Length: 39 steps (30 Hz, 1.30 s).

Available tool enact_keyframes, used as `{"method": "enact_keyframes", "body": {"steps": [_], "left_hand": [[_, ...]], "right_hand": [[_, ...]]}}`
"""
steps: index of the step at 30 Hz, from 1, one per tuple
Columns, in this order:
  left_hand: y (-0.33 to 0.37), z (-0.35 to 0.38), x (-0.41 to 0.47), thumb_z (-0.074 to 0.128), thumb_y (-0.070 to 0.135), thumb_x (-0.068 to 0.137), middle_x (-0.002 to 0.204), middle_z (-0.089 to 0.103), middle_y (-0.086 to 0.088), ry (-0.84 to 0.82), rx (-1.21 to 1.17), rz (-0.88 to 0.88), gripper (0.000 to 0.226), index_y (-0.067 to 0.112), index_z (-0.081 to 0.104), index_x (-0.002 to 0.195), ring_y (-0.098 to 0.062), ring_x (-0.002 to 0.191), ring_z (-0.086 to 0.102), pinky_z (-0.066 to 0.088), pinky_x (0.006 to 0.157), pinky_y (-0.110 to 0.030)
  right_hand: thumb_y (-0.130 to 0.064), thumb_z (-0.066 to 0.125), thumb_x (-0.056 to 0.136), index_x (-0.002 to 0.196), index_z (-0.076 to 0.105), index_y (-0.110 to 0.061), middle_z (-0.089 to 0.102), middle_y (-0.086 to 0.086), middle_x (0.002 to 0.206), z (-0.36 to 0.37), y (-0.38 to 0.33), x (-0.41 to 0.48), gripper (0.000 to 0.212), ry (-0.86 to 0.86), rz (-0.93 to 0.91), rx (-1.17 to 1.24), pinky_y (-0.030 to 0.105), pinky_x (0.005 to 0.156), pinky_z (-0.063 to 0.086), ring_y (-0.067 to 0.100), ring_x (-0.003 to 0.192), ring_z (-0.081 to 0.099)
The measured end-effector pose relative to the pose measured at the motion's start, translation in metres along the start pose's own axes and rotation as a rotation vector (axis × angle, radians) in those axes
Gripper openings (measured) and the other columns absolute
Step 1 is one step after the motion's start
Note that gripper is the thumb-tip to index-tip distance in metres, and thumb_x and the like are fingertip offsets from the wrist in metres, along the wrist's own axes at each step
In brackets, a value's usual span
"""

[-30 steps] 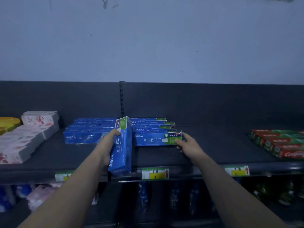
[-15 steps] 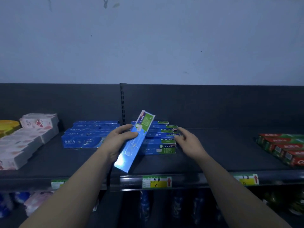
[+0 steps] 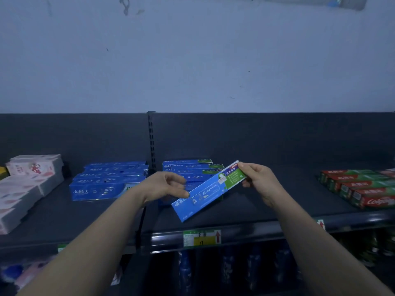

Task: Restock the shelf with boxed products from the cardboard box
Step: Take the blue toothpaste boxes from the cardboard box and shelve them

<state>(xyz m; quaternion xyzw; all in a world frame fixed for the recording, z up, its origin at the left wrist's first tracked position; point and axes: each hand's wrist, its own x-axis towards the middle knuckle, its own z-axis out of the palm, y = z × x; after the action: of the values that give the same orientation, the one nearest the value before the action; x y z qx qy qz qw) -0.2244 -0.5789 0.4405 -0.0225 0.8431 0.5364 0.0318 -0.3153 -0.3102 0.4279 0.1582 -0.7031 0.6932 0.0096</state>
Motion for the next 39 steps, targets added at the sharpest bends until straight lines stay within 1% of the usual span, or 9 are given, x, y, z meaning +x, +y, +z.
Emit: {"method": "enact_keyframes", "body": {"steps": [2, 6, 11, 15, 19, 22, 27, 34, 39], "left_hand": [[-0.011, -0.006, -0.005, 0.088, 0.024, 0.057, 0.082, 0.071, 0.000, -0.033, 0.037, -0.049, 0.054, 0.012, 0.066, 0.105, -0.012, 0.075, 0.065, 0.050, 0.064, -0.023], [-0.021, -0.005, -0.006, 0.082, 0.000, 0.067, 0.072, 0.067, -0.010, 0.059, -0.066, -0.063, 0.039, -0.001, 0.064, 0.100, -0.019, 0.060, 0.064, 0.054, 0.059, -0.026], [-0.032, 0.003, -0.004, 0.082, -0.007, 0.064, 0.089, 0.062, -0.014, 0.304, -0.185, -0.035, 0.039, -0.001, 0.062, 0.097, -0.022, 0.077, 0.065, 0.056, 0.060, -0.022], [-0.041, 0.016, -0.004, 0.083, -0.003, 0.064, 0.081, 0.061, -0.008, 0.478, -0.179, 0.012, 0.033, 0.002, 0.062, 0.088, -0.018, 0.075, 0.062, 0.054, 0.066, -0.022], [-0.050, 0.026, -0.006, 0.082, 0.004, 0.070, 0.084, 0.062, -0.002, 0.569, -0.118, 0.030, 0.027, 0.012, 0.061, 0.084, -0.017, 0.079, 0.060, 0.051, 0.073, -0.025], [-0.053, 0.032, -0.011, 0.078, 0.006, 0.076, 0.089, 0.063, -0.001, 0.607, -0.144, 0.044, 0.022, 0.012, 0.062, 0.091, -0.016, 0.082, 0.060, 0.049, 0.078, -0.026], [-0.053, 0.045, -0.028, 0.068, 0.010, 0.086, 0.088, 0.064, 0.000, 0.702, -0.104, 0.126, 0.014, 0.010, 0.063, 0.099, -0.011, 0.080, 0.059, 0.042, 0.067, -0.016], [-0.039, 0.063, -0.043, 0.066, 0.012, 0.086, 0.090, 0.067, 0.002, 0.599, 0.044, 0.290, 0.010, 0.014, 0.064, 0.096, -0.008, 0.080, 0.061, 0.048, 0.075, -0.021], [-0.034, 0.085, -0.046, 0.064, 0.020, 0.089, 0.095, 0.062, 0.008, 0.412, 0.242, 0.434, 0.012, 0.020, 0.063, 0.101, -0.005, 0.088, 0.057, 0.047, 0.082, -0.024]], "right_hand": [[-0.024, 0.059, 0.094, 0.093, 0.073, -0.010, 0.068, 0.000, 0.075, -0.005, 0.007, -0.002, 0.020, 0.039, 0.024, 0.024, 0.018, 0.055, 0.049, 0.008, 0.063, 0.054], [-0.022, 0.057, 0.096, 0.101, 0.070, -0.009, 0.071, 0.000, 0.081, -0.005, 0.021, -0.007, 0.019, 0.014, 0.084, 0.039, 0.022, 0.063, 0.056, 0.008, 0.071, 0.063], [-0.018, 0.056, 0.096, 0.107, 0.065, -0.010, 0.071, 0.003, 0.091, -0.006, 0.028, -0.014, 0.016, -0.026, 0.153, -0.042, 0.034, 0.076, 0.056, 0.015, 0.080, 0.065], [-0.009, 0.064, 0.090, 0.111, 0.064, -0.004, 0.069, 0.005, 0.093, -0.008, 0.039, -0.021, 0.022, -0.053, 0.135, -0.286, 0.022, 0.072, 0.051, 0.010, 0.078, 0.063], [-0.001, 0.060, 0.090, 0.115, 0.063, -0.006, 0.067, -0.007, 0.093, -0.010, 0.041, -0.028, 0.026, -0.123, 0.087, -0.473, 0.004, 0.063, 0.044, -0.002, 0.080, 0.061], [-0.008, 0.063, 0.091, 0.130, 0.055, -0.006, 0.066, -0.002, 0.111, -0.007, 0.039, -0.031, 0.040, -0.108, 0.040, -0.538, 0.011, 0.082, 0.044, 0.006, 0.097, 0.061], [-0.025, 0.062, 0.093, 0.145, 0.040, -0.010, 0.045, 0.003, 0.146, -0.003, 0.035, -0.038, 0.058, -0.034, 0.003, -0.681, 0.027, 0.106, 0.034, 0.016, 0.133, 0.042], [-0.029, 0.055, 0.096, 0.148, 0.034, -0.014, 0.036, -0.001, 0.152, 0.000, 0.018, -0.070, 0.058, 0.057, -0.082, -0.859, 0.028, 0.110, 0.028, 0.016, 0.139, 0.033], [-0.030, 0.053, 0.097, 0.148, 0.034, -0.017, 0.034, -0.002, 0.153, -0.005, 0.014, -0.121, 0.056, 0.111, -0.086, -1.004, 0.025, 0.113, 0.022, 0.014, 0.142, 0.027]]}}
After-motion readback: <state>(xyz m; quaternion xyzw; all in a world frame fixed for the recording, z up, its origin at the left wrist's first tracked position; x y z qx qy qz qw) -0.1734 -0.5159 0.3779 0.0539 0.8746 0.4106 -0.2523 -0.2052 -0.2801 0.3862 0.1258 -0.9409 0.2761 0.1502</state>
